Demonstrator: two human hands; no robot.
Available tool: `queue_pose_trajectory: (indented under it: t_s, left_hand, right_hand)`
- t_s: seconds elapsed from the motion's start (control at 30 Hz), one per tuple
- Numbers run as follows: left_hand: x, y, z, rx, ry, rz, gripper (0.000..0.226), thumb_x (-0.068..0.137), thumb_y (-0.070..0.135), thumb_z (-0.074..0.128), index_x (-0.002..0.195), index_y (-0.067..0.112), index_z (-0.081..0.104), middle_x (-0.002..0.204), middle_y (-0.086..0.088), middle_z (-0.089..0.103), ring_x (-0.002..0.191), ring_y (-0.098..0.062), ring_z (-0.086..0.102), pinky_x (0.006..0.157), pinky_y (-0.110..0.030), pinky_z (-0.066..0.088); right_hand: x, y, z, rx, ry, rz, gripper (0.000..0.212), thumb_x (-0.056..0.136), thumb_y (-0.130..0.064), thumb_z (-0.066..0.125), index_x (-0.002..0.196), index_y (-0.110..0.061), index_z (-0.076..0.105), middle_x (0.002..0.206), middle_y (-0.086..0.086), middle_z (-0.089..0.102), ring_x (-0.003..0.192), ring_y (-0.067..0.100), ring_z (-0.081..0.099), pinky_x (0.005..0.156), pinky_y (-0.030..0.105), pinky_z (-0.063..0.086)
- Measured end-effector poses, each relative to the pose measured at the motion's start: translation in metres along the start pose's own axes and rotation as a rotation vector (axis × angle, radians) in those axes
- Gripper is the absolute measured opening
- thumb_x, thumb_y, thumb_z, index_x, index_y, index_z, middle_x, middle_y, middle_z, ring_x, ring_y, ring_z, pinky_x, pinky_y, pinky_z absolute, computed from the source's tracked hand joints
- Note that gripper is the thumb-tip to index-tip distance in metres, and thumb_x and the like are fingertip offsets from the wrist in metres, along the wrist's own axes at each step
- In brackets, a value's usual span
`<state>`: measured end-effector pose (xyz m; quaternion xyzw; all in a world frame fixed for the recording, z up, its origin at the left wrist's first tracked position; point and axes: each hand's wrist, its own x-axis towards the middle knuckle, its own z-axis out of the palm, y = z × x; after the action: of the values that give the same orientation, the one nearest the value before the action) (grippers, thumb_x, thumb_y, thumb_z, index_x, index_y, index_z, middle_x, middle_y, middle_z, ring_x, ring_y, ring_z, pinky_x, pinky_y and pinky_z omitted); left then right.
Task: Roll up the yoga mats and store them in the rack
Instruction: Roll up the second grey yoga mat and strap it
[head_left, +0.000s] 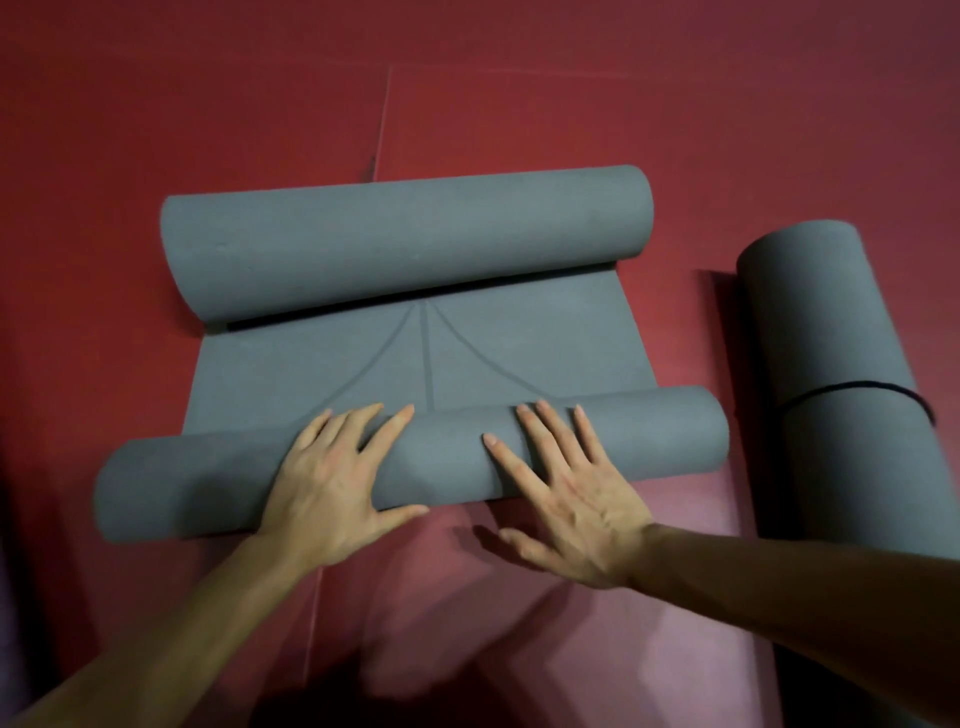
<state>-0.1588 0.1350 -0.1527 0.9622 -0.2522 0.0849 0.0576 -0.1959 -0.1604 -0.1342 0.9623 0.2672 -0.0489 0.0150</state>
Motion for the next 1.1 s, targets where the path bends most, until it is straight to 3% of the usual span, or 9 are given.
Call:
queue_pose_trajectory:
  t_s: [0.1, 0.27, 0.37, 0.5, 0.7, 0.8, 0.97, 1.1]
  left_hand:
    - [-0.001, 0.009, -0.006, -0.062, 0.08, 0.004, 0.086, 0.081, 0.066, 0.069, 0.151, 0.021, 0.049, 0.147, -0.012, 0.052, 0.134, -0.03, 0.051, 0.118, -0.051, 0.033]
    - [0.011, 0.006, 0.0, -0.03, -0.028, -0.056, 0.09, 0.084, 0.078, 0.054, 0.157, 0.028, 0.037, 0.159, -0.004, 0.041, 0.149, -0.026, 0.035, 0.123, -0.051, 0.025]
    - [0.031, -0.005, 0.004, -0.022, -0.061, -0.061, 0.086, 0.086, 0.082, 0.042, 0.155, 0.031, 0.038, 0.153, -0.001, 0.047, 0.143, -0.023, 0.042, 0.12, -0.048, 0.029]
    - [0.06, -0.022, 0.001, -0.016, -0.086, -0.053, 0.079, 0.088, 0.082, 0.035, 0.151, 0.034, 0.043, 0.143, 0.002, 0.057, 0.132, -0.021, 0.051, 0.114, -0.042, 0.035]
    - [0.042, -0.007, 0.011, -0.114, 0.157, -0.009, 0.059, 0.097, 0.057, 0.051, 0.146, 0.023, 0.054, 0.144, -0.006, 0.058, 0.136, -0.028, 0.051, 0.115, -0.047, 0.035]
    - [0.039, -0.008, 0.014, -0.082, 0.119, 0.006, 0.069, 0.095, 0.064, 0.05, 0.151, 0.025, 0.047, 0.155, -0.006, 0.048, 0.146, -0.027, 0.04, 0.122, -0.048, 0.027]
    - [0.065, -0.017, 0.01, 0.087, -0.103, -0.049, 0.115, 0.067, 0.095, 0.048, 0.161, 0.035, 0.02, 0.162, -0.006, 0.037, 0.15, -0.029, 0.033, 0.12, -0.056, 0.024]
    - [0.084, -0.027, 0.008, 0.139, -0.188, -0.047, 0.123, 0.06, 0.087, 0.066, 0.161, 0.036, 0.017, 0.153, -0.007, 0.046, 0.138, -0.029, 0.045, 0.115, -0.053, 0.032]
  right_hand:
    - [0.019, 0.014, 0.001, -0.025, 0.004, -0.006, 0.093, 0.092, -0.074, 0.041, 0.164, -0.021, 0.02, 0.161, 0.028, 0.032, 0.151, 0.045, 0.029, 0.121, 0.066, 0.02]
    - [0.052, 0.033, -0.007, -0.035, -0.043, 0.01, 0.09, 0.092, -0.078, 0.035, 0.164, -0.027, 0.018, 0.158, 0.023, 0.039, 0.146, 0.043, 0.038, 0.122, 0.065, 0.021]
    - [0.06, 0.036, -0.015, -0.015, -0.037, 0.076, 0.091, 0.09, -0.082, 0.029, 0.164, -0.029, 0.019, 0.161, 0.022, 0.035, 0.15, 0.043, 0.032, 0.123, 0.065, 0.017]
    - [0.046, 0.028, -0.01, 0.0, 0.048, 0.058, 0.086, 0.09, -0.07, 0.044, 0.16, -0.022, 0.032, 0.156, 0.031, 0.037, 0.147, 0.047, 0.033, 0.121, 0.063, 0.025]
    - [0.044, 0.032, -0.004, -0.059, 0.0, 0.019, 0.094, 0.09, -0.072, 0.038, 0.165, -0.022, 0.013, 0.165, 0.034, 0.015, 0.155, 0.046, 0.015, 0.124, 0.062, 0.017]
    - [0.052, 0.034, -0.01, -0.054, -0.028, 0.049, 0.095, 0.089, -0.074, 0.037, 0.166, -0.024, 0.008, 0.166, 0.033, 0.012, 0.156, 0.046, 0.012, 0.124, 0.064, 0.013]
    - [0.058, 0.037, -0.016, 0.003, -0.016, 0.128, 0.094, 0.089, -0.073, 0.035, 0.166, -0.028, 0.007, 0.167, 0.031, 0.009, 0.157, 0.045, 0.007, 0.126, 0.062, 0.008]
    - [0.055, 0.042, -0.016, 0.036, -0.033, 0.179, 0.093, 0.086, -0.073, 0.029, 0.165, -0.029, 0.009, 0.168, 0.028, 0.011, 0.157, 0.043, 0.007, 0.126, 0.06, 0.007]
